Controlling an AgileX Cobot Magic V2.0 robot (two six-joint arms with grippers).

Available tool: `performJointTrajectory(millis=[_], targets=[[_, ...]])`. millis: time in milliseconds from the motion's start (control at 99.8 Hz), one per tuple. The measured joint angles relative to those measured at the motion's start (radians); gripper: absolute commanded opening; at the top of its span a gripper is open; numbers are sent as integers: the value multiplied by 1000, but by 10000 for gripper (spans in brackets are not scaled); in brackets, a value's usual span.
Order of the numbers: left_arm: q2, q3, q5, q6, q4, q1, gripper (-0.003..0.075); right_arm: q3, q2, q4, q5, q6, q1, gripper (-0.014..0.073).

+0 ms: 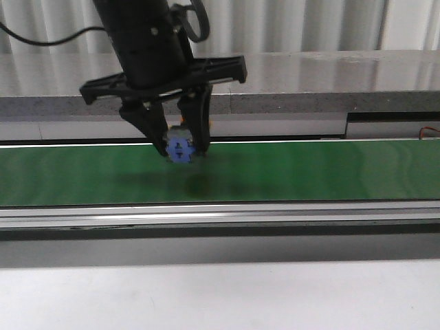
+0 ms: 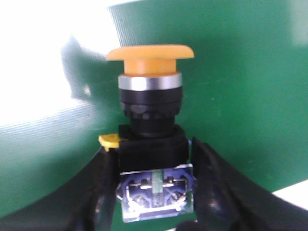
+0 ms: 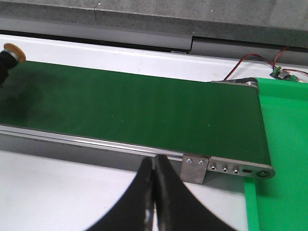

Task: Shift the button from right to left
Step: 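Lift the button off the belt with the left gripper, then carry the button over the blue tray and lower it with the left gripper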

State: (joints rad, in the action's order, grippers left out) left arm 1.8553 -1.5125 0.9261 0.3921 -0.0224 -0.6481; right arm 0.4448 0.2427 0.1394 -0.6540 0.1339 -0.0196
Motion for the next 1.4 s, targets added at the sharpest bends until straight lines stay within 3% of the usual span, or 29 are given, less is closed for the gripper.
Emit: performJointTrajectory(millis=[411,1002,1403], targets=[[-129,-2,133,-178,22,187,50,0,0,0,0,0,0,-67],[-131,-2,292,-426,33,632,50,0,0,0,0,0,0,-67],[-80,-2,301,-510,37,896,50,0,0,0,0,0,0,-67]])
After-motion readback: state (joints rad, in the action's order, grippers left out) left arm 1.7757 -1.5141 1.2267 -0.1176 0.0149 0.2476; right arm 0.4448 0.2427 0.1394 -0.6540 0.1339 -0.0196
